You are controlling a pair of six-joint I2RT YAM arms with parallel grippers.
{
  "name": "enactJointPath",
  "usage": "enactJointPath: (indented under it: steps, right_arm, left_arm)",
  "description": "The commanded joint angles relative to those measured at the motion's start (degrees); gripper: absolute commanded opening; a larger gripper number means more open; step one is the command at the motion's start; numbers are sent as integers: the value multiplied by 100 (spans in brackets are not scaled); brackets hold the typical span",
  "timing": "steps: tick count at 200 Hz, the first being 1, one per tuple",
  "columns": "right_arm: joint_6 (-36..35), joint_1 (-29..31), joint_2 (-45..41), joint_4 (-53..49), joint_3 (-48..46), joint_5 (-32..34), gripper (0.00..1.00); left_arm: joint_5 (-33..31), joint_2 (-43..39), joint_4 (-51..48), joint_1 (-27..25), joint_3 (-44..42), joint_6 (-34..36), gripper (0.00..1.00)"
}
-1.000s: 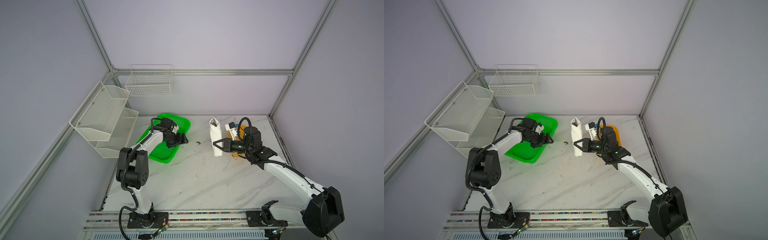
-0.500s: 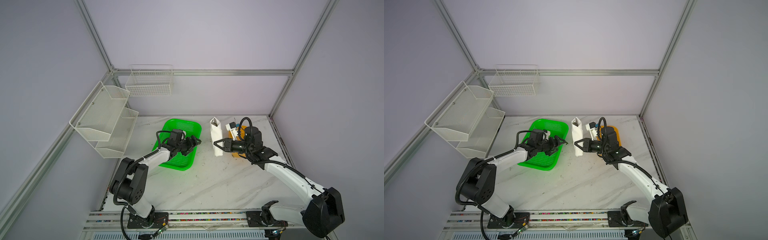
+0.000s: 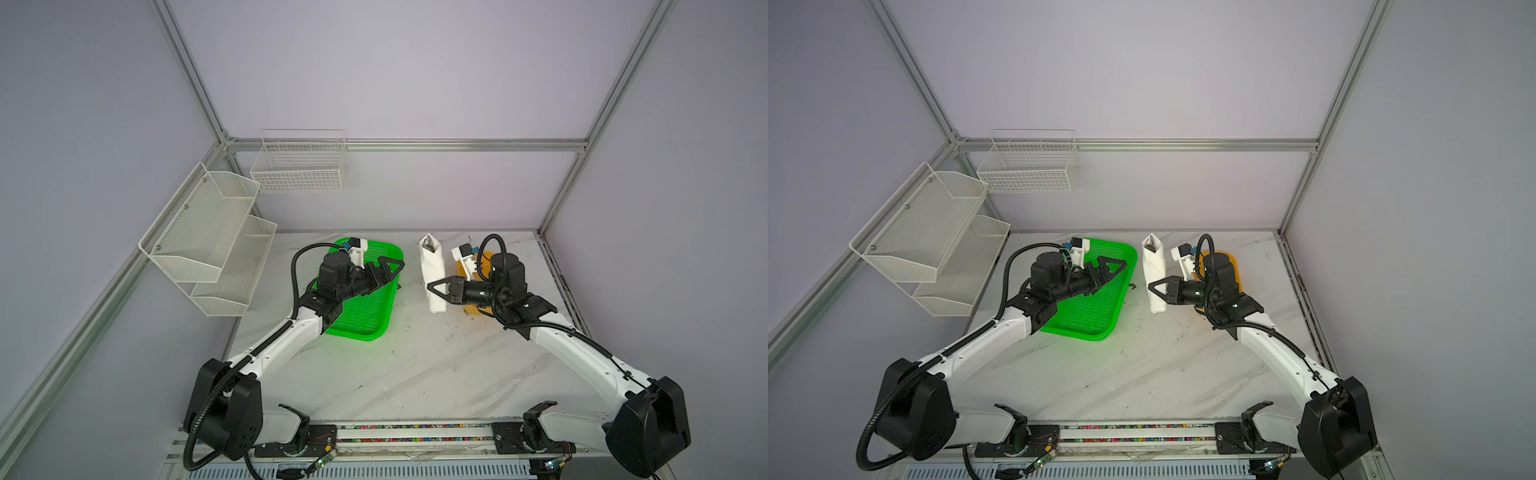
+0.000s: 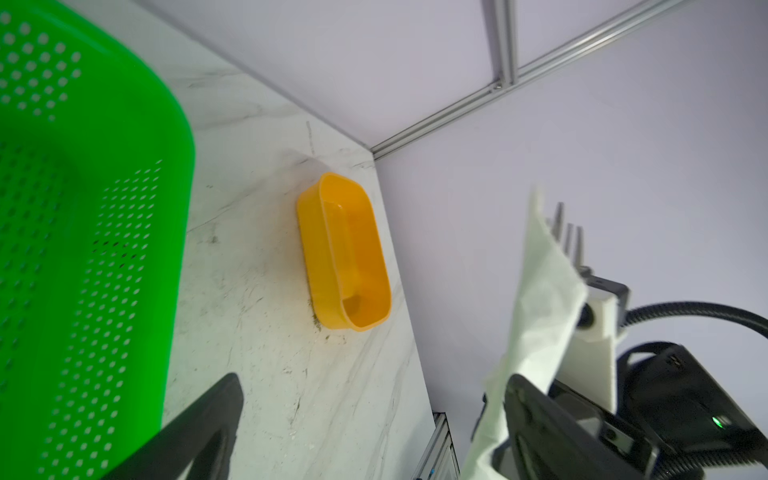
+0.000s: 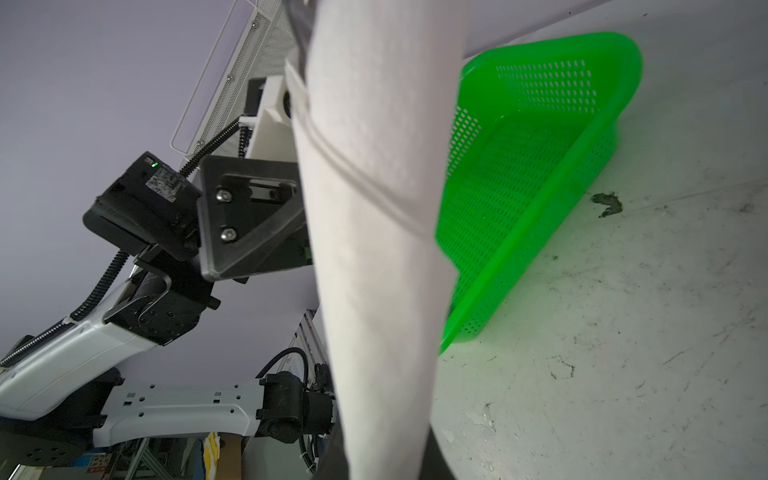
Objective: Place the utensils on the paper napkin and roll it up
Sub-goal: 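Move the left gripper back to the napkin roll and close on it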
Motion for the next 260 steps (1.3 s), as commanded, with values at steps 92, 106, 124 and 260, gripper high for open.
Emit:
enactJointPath:
  steps: [92,106,124,260]
  right_arm:
    - [422,-16,-74,1079,76,-779,10]
    - [479,-23,-97,1145,61,-828,10]
    - [527,-25,-102,1208,64,-889,10]
    - [858,218,-37,1851,-63,-987,10]
  left_arm:
    - [1785,557,2754,43,-93,-750,97]
    - [1818,588,2753,38,-51,-759,97]
    - [1803,600,2776,37,-46,-785,97]
    - [2475,945,3347,-118,462,-1339,95]
